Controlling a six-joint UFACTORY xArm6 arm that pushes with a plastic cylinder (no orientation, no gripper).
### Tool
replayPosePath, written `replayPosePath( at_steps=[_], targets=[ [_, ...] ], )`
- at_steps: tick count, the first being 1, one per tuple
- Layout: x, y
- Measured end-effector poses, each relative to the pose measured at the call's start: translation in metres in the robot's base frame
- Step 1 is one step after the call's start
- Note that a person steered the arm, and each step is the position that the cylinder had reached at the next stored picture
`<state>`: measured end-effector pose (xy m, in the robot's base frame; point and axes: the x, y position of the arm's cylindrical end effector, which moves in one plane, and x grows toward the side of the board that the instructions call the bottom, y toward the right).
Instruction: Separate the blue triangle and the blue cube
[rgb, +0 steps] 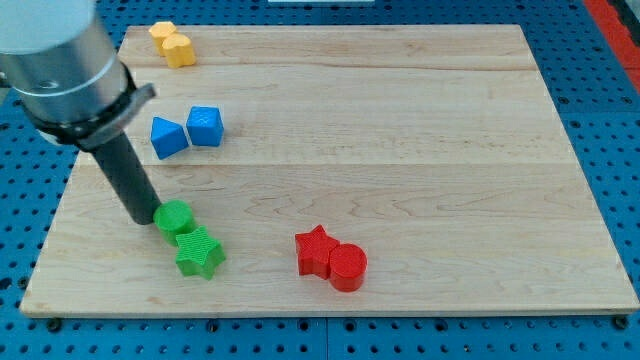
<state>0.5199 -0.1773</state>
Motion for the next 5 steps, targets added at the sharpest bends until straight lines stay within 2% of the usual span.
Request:
replayPosePath(
  at_steps=[1, 2, 3, 4, 5],
  targets=[
    [0.011, 0.019],
    [-0.002, -0.030],
    [-0.045, -0.094],
    [-0.087, -0.090],
    [-0.125, -0.038]
  ],
)
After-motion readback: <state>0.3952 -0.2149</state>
